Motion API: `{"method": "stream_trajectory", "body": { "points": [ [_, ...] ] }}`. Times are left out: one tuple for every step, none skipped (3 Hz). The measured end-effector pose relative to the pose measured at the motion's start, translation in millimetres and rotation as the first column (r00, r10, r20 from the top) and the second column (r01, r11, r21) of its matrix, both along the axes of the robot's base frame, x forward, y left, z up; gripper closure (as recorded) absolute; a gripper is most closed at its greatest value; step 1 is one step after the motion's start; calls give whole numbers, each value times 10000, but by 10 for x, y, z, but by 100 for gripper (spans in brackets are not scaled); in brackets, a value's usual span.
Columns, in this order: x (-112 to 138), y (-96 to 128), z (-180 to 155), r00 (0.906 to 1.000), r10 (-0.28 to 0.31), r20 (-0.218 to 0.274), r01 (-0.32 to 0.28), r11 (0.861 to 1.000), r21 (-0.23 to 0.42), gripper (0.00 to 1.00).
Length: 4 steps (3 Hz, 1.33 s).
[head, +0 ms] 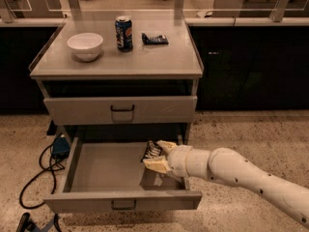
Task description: Place rxbar chocolate into middle drawer
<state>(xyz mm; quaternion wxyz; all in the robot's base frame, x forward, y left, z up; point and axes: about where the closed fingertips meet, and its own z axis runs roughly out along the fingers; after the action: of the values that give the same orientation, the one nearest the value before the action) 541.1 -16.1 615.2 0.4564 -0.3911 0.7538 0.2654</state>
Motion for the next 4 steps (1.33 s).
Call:
{"method": "stream_trajectory", "body": {
  "points": [
    [5,-24,-4,9999,-118,-21,118,9997,-195,100],
    [313,-78,19,9981,-492,361,519,9955,-792,100],
    [753,122,-188,9957,-555,747,629,9929,-1010,100],
    [999,421,-623,9986,-317,420,362,9932,-1110,100]
  ]
}}
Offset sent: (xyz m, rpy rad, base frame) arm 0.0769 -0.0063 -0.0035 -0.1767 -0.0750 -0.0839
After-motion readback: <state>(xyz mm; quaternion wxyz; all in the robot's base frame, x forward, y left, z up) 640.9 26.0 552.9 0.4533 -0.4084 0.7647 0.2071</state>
